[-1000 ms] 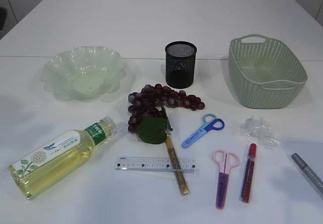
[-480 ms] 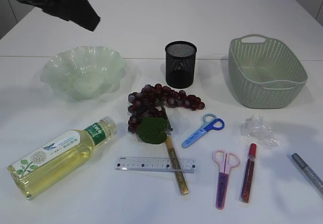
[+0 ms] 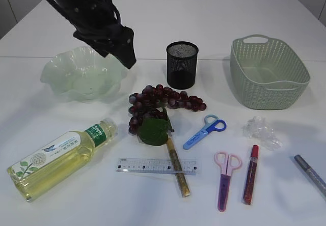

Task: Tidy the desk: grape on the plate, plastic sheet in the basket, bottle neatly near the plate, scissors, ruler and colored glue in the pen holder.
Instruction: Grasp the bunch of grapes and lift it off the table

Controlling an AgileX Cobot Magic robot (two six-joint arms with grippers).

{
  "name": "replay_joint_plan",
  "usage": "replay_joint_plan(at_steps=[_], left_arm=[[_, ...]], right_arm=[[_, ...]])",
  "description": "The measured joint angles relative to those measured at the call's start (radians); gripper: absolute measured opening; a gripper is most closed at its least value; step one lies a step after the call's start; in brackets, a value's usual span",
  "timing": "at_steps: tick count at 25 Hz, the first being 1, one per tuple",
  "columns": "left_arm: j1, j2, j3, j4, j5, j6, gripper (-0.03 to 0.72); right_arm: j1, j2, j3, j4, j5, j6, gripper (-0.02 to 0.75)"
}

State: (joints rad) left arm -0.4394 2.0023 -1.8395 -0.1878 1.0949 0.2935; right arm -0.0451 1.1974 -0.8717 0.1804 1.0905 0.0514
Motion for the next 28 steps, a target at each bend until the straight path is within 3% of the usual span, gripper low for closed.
replay_joint_plan(at_steps=[8, 21, 28], left_arm=[[0.0, 0.146, -0.007, -0.023, -0.081, -0.004, 0.597], [0.0, 0.316, -0.186, -0.045, -0.078, -0.021, 0.592], [0.0, 0.386, -0.213, -0.047, -0.063, -0.023, 0.592]], right_arm=[[0.0, 0.002, 0.0, 0.0, 0.0, 0.0, 0.51], [0.0, 0.002, 0.0, 0.0, 0.0, 0.0, 0.51], [0.0, 0.002, 0.0, 0.0, 0.0, 0.0, 0.51]])
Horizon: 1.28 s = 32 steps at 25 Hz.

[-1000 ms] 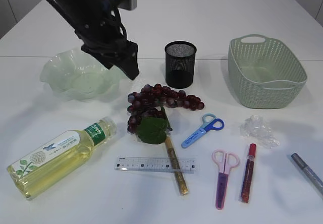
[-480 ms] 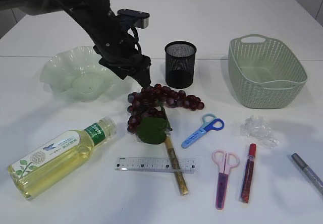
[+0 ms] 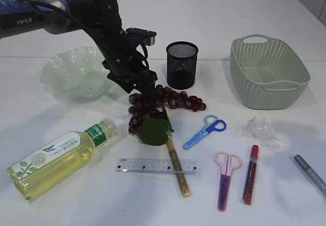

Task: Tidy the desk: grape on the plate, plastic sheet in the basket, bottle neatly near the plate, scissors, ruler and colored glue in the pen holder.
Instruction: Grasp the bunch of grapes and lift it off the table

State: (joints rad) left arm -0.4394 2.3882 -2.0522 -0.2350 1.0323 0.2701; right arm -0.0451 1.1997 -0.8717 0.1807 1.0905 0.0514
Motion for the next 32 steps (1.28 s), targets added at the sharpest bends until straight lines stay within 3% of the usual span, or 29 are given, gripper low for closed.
replay_joint_plan(at_steps=[16, 18, 24, 28, 32], left_arm=[[0.0, 0.093, -0.01, -0.03, -0.017, -0.001, 0.581], [-0.002, 0.099, -0.01, -0.034, -0.018, -0.001, 0.537], [-0.004, 0.097, -0.012, -0.036, -0.006, -0.002, 0.251], [-0.004, 0.095, -0.016, -0.036, 0.001, -0.002, 0.123], [-0.004, 0.091, -0.016, -0.036, 0.015, -0.002, 0.101]], right_arm=[[0.0, 0.0, 0.0, 0.0, 0.0, 0.0, 0.509], [0.0, 0.0, 0.0, 0.0, 0.0, 0.0, 0.51], [0.0, 0.0, 0.0, 0.002, 0.0, 0.0, 0.51], [0.0, 0.0, 0.0, 0.002, 0.0, 0.002, 0.509], [0.0, 0.0, 0.0, 0.0, 0.0, 0.002, 0.51]])
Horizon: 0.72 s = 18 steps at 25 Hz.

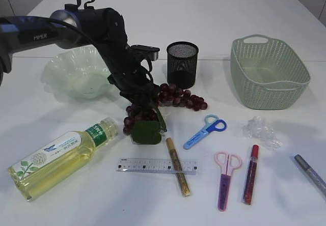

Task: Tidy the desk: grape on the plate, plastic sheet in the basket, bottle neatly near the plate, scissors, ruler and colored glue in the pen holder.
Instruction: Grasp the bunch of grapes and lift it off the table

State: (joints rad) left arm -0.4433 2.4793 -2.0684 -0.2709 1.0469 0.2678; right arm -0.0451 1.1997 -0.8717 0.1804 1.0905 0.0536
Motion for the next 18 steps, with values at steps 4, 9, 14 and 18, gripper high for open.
replay_joint_plan(at_steps=[4, 9, 14, 18], left_arm=[[0.0, -0.019, 0.002, 0.005, 0.017, 0.0, 0.092], [0.0, -0.058, 0.006, 0.008, 0.095, 0.0, 0.087], [0.0, -0.105, 0.006, -0.004, 0.122, 0.0, 0.087], [0.0, -0.122, 0.006, -0.018, 0.165, 0.0, 0.086]], right_arm=[[0.0, 0.0, 0.0, 0.0, 0.0, 0.0, 0.51], [0.0, 0.0, 0.0, 0.0, 0.0, 0.0, 0.509], [0.0, 0.0, 0.0, 0.0, 0.0, 0.0, 0.509], [0.0, 0.0, 0.0, 0.0, 0.0, 0.0, 0.509]])
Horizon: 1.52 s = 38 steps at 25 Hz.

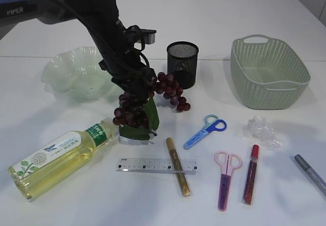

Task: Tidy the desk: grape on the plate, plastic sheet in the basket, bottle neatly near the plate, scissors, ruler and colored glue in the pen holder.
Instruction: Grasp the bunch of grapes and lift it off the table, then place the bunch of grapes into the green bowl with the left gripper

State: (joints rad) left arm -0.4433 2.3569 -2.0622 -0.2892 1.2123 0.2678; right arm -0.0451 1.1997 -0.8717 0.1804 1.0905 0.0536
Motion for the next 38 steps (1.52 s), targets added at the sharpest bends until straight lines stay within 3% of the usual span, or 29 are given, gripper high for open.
replay_joint_plan(at_steps=[14, 23, 29, 38], left_arm=[[0.0, -0.118, 0.0, 0.003, 0.013, -0.072, 0.086], [0.009, -0.238, 0.0, 0.107, 0.029, -0.157, 0.087], [0.079, -0.262, 0.0, 0.124, 0.031, -0.191, 0.089], [0.251, -0.262, 0.0, 0.175, 0.033, -0.211, 0.091]], right_arm=[[0.0, 0.0, -0.002, 0.0, 0.004, 0.0, 0.509], [0.0, 0.0, -0.002, 0.0, 0.004, 0.0, 0.505], [0.0, 0.0, -0.002, 0.0, 0.004, 0.0, 0.506], [0.0, 0.0, -0.002, 0.0, 0.004, 0.0, 0.506]])
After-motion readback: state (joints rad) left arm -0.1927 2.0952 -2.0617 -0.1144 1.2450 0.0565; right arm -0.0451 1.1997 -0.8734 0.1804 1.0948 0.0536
